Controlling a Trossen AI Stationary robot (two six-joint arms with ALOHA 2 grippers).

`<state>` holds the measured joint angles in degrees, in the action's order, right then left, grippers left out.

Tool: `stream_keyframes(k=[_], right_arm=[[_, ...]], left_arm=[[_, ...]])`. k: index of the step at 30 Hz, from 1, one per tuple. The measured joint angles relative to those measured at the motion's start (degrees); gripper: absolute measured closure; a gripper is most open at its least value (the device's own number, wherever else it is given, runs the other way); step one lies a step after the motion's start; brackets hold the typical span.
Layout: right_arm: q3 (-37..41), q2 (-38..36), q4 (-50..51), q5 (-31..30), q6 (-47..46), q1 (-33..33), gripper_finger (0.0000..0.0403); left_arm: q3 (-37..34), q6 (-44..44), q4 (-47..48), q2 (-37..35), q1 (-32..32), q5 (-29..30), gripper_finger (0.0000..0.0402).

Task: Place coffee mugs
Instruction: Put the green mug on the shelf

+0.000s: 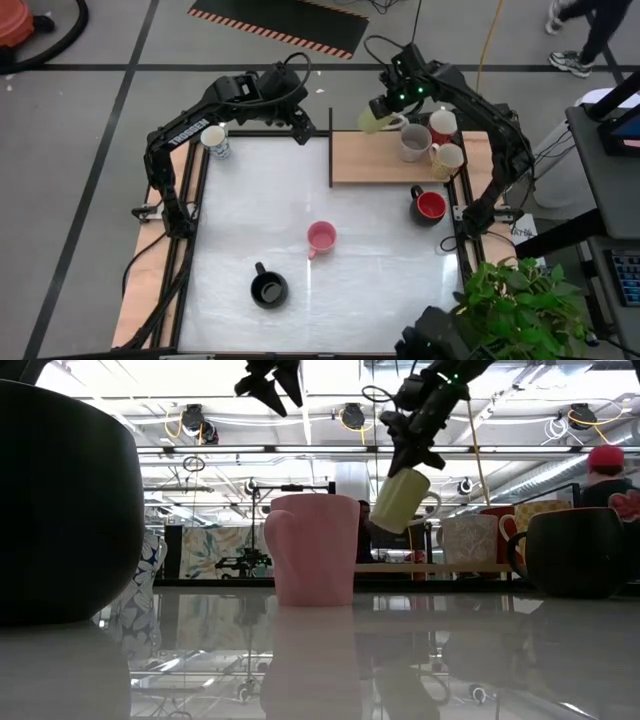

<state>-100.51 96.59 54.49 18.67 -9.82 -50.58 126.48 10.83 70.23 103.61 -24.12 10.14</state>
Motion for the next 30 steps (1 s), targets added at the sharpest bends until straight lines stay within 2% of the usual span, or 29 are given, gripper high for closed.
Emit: stream_keyframes(k=[7,14,20,24,30], right_arm=[[0.0,-0.3,3.1,-6.6,-2.4,6.9,0.0395],[0.0,-0.4,1.7,-17.5,-5.6,14.4,0.0395],[0.0,-0.1,4.7,-24.7,-4.0,17.6,0.0395],[0.8,0.2,5.2,-26.6,-2.9,17.6,0.0393],[5.0,0.2,4.7,-25.8,-2.7,17.2,0.0391]], left_arm=[[0.0,1.5,-0.2,0.0,0.0,0.4,0.0157],[0.0,4.9,-0.2,0.0,1.5,0.5,0.0157],[0.0,6.0,-0.2,0.0,3.3,0.5,0.0157],[0.0,6.3,-0.2,0.0,4.2,0.5,0.0157],[0.0,6.3,-0.2,0.0,4.6,0.5,0.0157]])
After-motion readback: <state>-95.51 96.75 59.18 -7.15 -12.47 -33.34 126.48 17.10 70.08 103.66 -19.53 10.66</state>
